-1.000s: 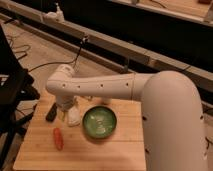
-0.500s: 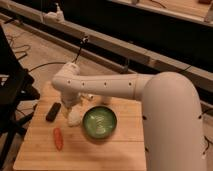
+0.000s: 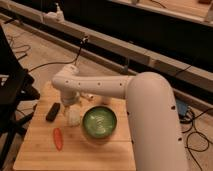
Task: Place the white sponge in the ceramic bowl
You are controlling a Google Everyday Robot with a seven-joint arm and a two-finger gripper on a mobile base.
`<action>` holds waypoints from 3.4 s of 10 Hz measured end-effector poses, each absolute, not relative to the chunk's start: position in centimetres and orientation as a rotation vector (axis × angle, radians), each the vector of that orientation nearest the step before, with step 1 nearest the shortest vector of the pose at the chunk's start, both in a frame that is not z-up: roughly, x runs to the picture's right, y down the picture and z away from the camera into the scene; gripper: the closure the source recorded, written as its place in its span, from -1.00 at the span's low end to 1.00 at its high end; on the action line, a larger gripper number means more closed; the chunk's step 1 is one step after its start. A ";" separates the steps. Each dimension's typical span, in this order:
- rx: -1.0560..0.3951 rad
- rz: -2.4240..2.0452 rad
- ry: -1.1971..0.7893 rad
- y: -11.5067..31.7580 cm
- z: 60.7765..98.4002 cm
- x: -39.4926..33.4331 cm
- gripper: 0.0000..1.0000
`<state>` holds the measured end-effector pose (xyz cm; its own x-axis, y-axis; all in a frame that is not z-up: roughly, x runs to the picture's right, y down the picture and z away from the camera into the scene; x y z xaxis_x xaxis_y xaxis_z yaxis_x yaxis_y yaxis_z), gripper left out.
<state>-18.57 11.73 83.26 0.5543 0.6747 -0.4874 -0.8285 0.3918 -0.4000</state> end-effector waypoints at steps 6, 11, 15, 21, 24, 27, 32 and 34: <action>-0.568 0.984 0.405 13.7 87.0 -18.3 -0.30; -0.639 1.024 0.453 17.2 88.6 -18.8 -0.01; -0.755 1.059 0.336 16.9 88.6 -19.6 0.81; -0.702 1.049 0.160 9.2 84.9 -18.0 1.00; -0.686 1.063 0.175 8.2 83.7 -14.2 1.00; -0.702 1.126 0.230 9.3 83.3 -8.5 0.60; -0.778 1.237 0.308 13.4 83.1 -1.5 -0.43; -0.803 1.272 0.322 14.7 83.2 0.2 -0.60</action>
<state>0.23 14.72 83.16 0.2958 0.7205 -0.6271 -0.9322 0.0746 -0.3541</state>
